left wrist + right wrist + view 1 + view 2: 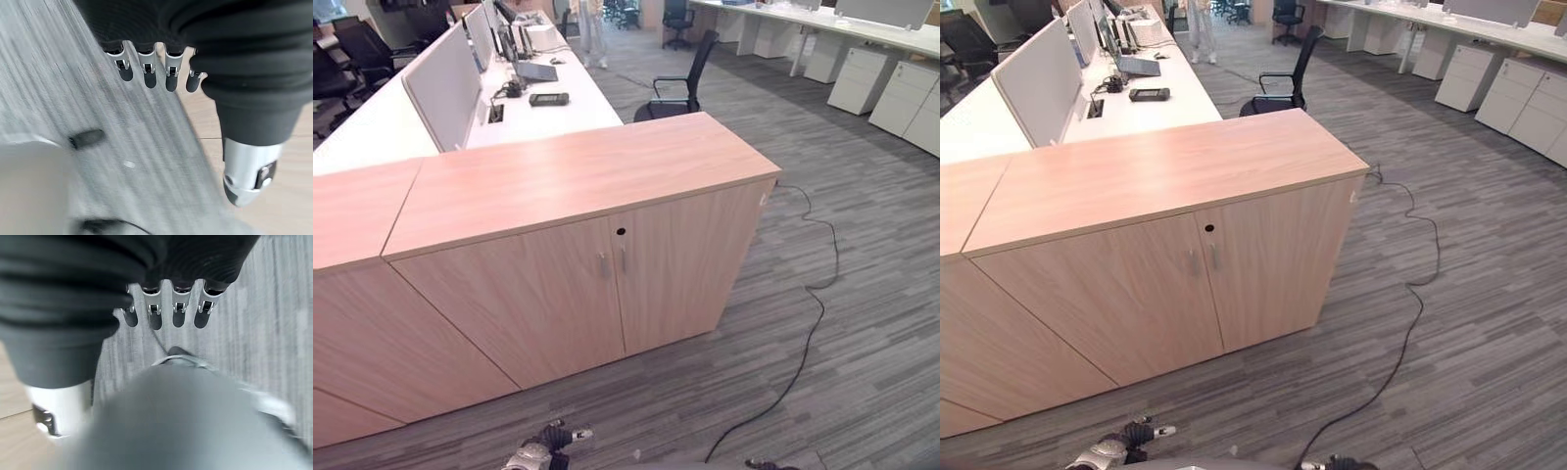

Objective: Put the empty folder in the office cabinet

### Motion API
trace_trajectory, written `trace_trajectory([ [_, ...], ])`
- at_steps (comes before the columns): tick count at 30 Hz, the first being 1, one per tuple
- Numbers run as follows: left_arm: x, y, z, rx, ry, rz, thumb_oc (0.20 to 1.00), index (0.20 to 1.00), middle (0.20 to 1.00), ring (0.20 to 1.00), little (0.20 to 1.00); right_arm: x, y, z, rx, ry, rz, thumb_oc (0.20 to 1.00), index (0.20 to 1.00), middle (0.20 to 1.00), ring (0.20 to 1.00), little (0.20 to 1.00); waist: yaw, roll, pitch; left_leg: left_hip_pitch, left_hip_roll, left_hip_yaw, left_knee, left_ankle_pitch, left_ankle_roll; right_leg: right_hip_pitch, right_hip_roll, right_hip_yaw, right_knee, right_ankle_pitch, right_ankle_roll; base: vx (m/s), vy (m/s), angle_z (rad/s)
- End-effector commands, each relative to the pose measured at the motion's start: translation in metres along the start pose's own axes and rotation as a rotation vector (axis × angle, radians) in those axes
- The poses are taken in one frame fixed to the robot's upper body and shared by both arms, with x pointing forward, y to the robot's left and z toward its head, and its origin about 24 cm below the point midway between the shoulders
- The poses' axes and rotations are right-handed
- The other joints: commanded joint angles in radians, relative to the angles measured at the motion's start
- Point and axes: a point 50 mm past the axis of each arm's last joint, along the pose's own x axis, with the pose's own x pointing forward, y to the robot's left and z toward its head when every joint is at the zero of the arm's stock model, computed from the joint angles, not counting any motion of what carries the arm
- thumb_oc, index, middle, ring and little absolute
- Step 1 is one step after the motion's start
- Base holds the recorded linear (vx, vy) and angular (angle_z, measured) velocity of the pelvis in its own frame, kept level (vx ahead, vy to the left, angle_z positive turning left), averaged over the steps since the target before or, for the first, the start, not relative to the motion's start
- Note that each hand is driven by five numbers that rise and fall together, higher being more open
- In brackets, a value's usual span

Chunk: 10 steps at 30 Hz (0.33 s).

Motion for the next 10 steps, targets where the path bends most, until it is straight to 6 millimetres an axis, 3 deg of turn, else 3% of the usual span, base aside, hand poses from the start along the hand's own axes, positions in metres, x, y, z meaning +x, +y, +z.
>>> trace_trajectory([
  [1, 0.002, 0.003, 0.01, -0.133, -0.012, -0.017, 1.0, 1.0, 1.0, 1.0, 1.0, 0.003, 0.047, 0.014, -0.007, -0.027, 0.128, 1.0, 1.0, 1.0, 1.0, 1.0, -0.004, -0.108, -0.021, 0.024, -0.066, -0.01, -0.012, -0.061, -0.012, 0.002, -0.018, 0.039, 0.018, -0.031, -0.004, 0.0, 0.024, 0.03],
  [10, 0.001, -0.003, 0.0, -0.136, 0.02, -0.042, 1.0, 1.0, 1.0, 1.0, 1.0, 0.003, 0.04, 0.009, -0.031, -0.005, 0.112, 1.0, 1.0, 1.0, 1.0, 1.0, 0.008, -0.096, -0.022, 0.023, -0.075, -0.039, -0.013, -0.064, -0.009, 0.017, -0.027, 0.016, 0.018, -0.039, -0.002, 0.02, 0.024, 0.15],
])
